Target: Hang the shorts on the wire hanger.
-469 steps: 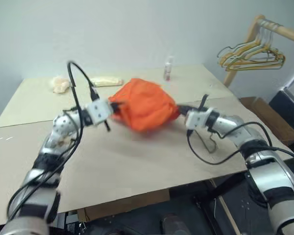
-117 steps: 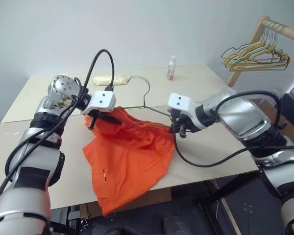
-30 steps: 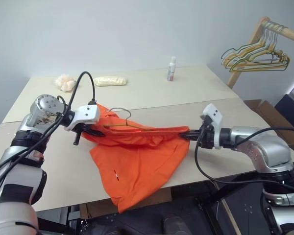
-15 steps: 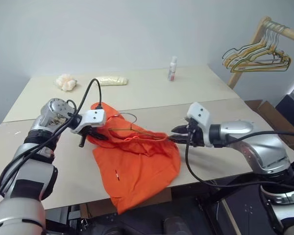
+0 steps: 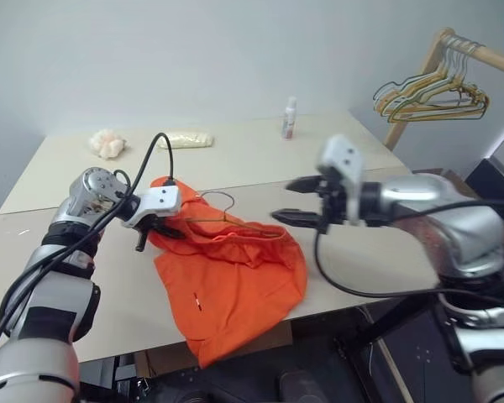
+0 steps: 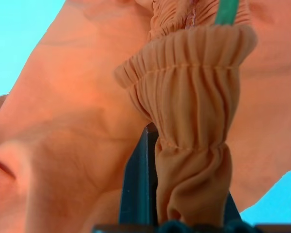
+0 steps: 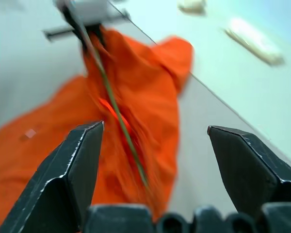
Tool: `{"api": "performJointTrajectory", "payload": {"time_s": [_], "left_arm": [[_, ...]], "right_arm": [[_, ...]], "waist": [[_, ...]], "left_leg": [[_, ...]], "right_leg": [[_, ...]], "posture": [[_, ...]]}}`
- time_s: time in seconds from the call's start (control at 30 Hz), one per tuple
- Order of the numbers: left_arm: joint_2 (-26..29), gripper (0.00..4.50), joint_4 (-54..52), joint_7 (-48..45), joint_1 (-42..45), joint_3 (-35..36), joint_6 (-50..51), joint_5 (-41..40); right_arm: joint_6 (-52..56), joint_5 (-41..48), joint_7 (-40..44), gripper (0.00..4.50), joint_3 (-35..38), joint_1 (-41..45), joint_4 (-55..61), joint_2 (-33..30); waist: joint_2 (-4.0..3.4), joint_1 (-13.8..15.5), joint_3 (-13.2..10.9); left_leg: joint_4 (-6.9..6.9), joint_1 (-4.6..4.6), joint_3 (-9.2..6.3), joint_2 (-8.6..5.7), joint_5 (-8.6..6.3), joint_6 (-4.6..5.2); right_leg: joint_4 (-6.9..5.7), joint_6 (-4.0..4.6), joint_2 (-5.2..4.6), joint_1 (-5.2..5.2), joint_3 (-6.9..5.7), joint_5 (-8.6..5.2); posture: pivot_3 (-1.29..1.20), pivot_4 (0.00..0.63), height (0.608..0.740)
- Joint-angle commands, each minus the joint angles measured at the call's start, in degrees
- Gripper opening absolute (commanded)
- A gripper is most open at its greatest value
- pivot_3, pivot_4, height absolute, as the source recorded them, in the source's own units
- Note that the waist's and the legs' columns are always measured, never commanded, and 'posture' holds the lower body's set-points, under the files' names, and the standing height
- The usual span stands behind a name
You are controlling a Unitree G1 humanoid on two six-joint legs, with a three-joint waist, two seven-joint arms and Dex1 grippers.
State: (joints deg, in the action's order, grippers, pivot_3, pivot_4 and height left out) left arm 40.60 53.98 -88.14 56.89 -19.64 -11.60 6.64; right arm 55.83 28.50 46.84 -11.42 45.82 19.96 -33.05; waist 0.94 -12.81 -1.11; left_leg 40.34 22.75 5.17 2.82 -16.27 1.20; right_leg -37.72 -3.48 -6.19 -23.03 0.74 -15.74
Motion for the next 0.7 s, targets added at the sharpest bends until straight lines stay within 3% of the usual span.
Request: {"api": "performJointTrajectory", "payload": {"time_s": [0.03, 0.23, 0.33, 0.7], "left_arm": [[0.2, 0.0, -0.2, 0.0, 2.3, 1.6, -0.6, -0.1], [0.2, 0.0, -0.7, -0.5, 2.1, 2.0, -0.7, -0.2], [0.5, 0.0, -1.2, -0.8, 2.0, 2.3, -0.5, -0.4], [0.9, 0.0, -3.1, -1.0, 1.1, 3.5, 0.2, -1.3]], "right_arm": [[-1.5, -2.9, -1.4, 3.98, -5.9, 3.8, -3.8, 4.7], [-6.0, -9.2, -1.9, 3.98, -13.3, 6.1, -14.6, 11.8], [-8.8, -12.1, -2.1, 3.48, -15.0, 6.4, -18.8, 13.4], [-15.5, -14.1, 2.2, 0.03, -12.9, 5.1, -20.1, 13.6]], "waist": [[0.02, -0.2, 0.0], [0.03, -0.1, 0.0], [0.04, -0.3, 0.0], [0.04, -0.4, 0.0]], "left_leg": [[0.01, 0.05, -0.01, -0.01, 0.0, 0.0], [0.09, 0.19, -0.11, -0.04, 0.02, -0.03], [0.09, 0.18, -0.11, -0.04, 0.02, -0.04], [0.08, 0.17, -0.12, -0.03, 0.02, -0.04]], "right_leg": [[0.01, 0.0, 0.0, -0.01, -0.01, 0.0], [0.05, -0.01, -0.02, -0.03, -0.06, 0.01], [0.03, 0.0, -0.02, -0.04, -0.05, 0.01], [0.01, -0.01, -0.02, -0.04, -0.05, 0.01]], "posture": [[-0.19, 0.0, 0.74], [-0.18, 0.0, 0.74], [-0.17, 0.0, 0.74], [-0.16, 0.0, 0.74]]}}
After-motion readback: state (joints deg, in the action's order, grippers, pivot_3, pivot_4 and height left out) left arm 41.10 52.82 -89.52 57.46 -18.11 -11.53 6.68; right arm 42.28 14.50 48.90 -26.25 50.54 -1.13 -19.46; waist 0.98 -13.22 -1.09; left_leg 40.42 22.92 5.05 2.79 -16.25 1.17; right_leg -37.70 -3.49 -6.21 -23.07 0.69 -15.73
